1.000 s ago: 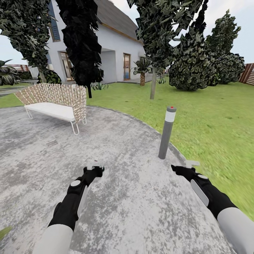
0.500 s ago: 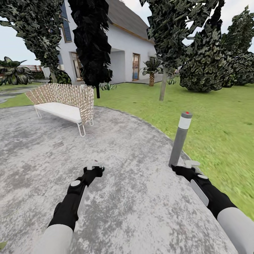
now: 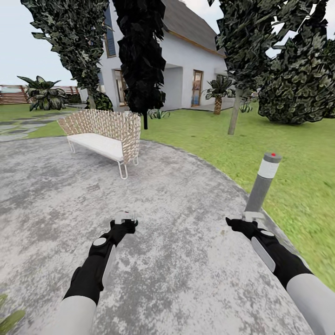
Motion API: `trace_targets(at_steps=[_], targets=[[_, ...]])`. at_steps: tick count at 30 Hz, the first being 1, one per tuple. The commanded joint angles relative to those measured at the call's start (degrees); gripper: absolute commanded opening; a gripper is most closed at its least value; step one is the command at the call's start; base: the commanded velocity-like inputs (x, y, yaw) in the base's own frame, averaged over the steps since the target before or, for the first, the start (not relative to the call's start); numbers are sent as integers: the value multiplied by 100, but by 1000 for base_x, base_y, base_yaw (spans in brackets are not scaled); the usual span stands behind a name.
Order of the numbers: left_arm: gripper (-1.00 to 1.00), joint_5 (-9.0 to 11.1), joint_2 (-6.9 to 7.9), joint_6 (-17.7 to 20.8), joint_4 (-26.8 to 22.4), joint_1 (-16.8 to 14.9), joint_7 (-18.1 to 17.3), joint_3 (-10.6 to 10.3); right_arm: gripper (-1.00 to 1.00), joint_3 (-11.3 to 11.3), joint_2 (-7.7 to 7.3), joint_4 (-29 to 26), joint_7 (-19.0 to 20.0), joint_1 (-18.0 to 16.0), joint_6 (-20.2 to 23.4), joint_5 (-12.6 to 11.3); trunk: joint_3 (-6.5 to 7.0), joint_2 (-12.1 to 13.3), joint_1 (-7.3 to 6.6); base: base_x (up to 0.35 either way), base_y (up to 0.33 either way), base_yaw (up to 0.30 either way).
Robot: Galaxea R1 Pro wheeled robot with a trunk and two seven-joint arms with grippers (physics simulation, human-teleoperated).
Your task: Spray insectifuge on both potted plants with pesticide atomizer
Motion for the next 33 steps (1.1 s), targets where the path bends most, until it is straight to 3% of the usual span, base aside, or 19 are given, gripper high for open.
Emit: trace_targets(at_steps=[1,9,33], targets=[[-100,-57,-11,23,-10,-4,-53,29,100,23,-7,-10,-18,-5,18,-37,-6,-2,2,297,0,35],[-100,-51,-11,23,-9,-4,-53,25,100,23,-10,-12,-18,-6,22,-37,-6,-2,2,329,0,55],[-100,-39,-12,23,-2,-4,-62,20,100,29,-6,-10,-18,-4,22,-37,-3,-2,2,338,0,250]])
